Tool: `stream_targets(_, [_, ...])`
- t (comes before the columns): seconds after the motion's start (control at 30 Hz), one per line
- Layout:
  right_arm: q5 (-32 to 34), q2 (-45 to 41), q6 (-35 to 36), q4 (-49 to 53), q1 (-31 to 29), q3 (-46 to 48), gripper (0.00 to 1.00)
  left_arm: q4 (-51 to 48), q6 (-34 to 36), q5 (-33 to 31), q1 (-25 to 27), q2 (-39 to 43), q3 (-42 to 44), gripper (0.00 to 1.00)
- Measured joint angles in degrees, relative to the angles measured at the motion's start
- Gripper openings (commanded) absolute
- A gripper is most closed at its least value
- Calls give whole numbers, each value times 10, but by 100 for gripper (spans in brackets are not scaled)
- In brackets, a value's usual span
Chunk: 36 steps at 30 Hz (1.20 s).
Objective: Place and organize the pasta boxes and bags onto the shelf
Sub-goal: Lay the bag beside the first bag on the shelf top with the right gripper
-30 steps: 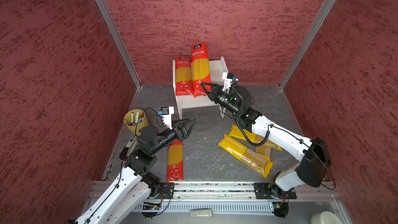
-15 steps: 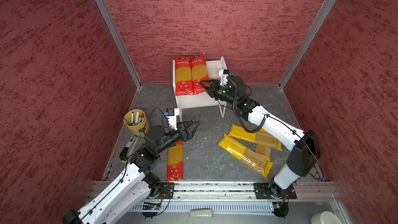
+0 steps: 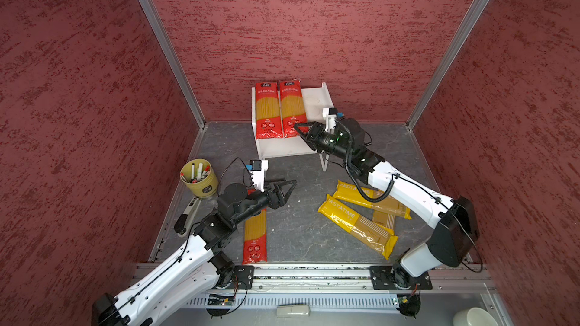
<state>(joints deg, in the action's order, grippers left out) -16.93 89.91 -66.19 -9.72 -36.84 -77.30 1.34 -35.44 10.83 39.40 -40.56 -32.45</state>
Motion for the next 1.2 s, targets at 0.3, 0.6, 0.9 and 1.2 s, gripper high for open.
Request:
stream_targets(0.3, [-32,19,-41,-56,3,7,16,0,8,-14,12,1,0,69])
stream_targets(0.6, [-50,38,-80,-96,6,7,12,0,17,-20,18,2,0,69])
stream_targets(0.9, [-52,38,-72,-108,6,10,38,-3,19,-24,21,3,0,69])
stream_targets(1.2, [-54,37,-56,-132,6,33,51,-15,29,-37,22,9,0,69])
